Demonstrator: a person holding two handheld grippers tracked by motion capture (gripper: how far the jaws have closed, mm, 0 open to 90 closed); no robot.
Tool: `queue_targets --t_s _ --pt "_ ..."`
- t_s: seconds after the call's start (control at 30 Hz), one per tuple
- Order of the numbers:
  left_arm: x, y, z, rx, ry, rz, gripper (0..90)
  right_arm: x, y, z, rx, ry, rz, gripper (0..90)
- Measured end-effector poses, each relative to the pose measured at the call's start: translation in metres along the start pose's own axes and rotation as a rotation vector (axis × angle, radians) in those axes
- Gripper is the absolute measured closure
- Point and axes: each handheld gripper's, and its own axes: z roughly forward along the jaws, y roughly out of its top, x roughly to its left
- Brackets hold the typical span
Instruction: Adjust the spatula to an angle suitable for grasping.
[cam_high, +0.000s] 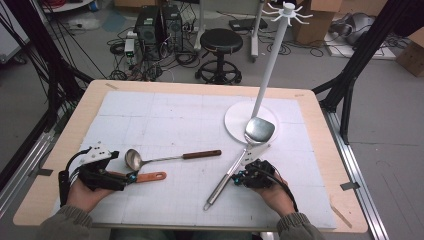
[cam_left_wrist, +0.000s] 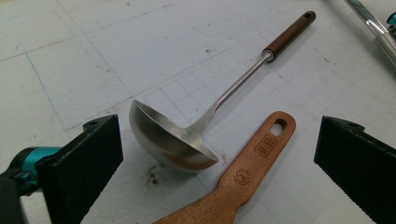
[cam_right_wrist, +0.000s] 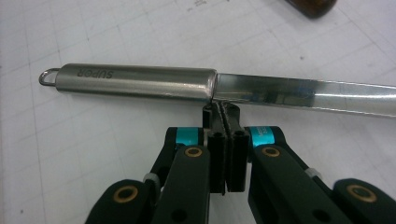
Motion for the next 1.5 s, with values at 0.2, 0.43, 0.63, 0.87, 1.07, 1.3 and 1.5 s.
queue_targets --t_s 0.2,0.43,0.63,0.87,1.07,1.3,1.5 --pt "0.0 0.0 -0.001 -0.002 0.0 -0.002 1.7 0.002 0.005 0.005 0.012 0.007 -0.002 90.0" --pt "0.0 0.0 -0.002 -0.005 0.0 -0.004 1.7 -0.008 0.007 -0.018 -0.04 -0.036 0.016 90.0" --pt "0.0 0.0 -0.002 -0.005 0.0 -0.003 1.7 -0.029 0.027 -0.025 -0.064 -0.088 0.025 90.0" --pt "-0.001 0.0 -0.002 -0.009 -0.006 -0.004 1.7 -0.064 0.056 -0.015 -0.01 -0.165 0.05 89.8" --pt "-0.001 0.0 -0.001 -0.011 -0.012 -0.003 1.7 -0.078 0.06 0.002 0.042 -0.188 0.074 89.8" --pt "-0.002 0.0 0.0 -0.008 -0.019 0.001 1.7 -0.082 0.054 0.005 0.098 -0.201 0.088 89.8" --pt "-0.003 0.0 -0.001 -0.01 -0.018 0.003 1.7 -0.079 0.052 0.003 0.107 -0.198 0.087 89.8"
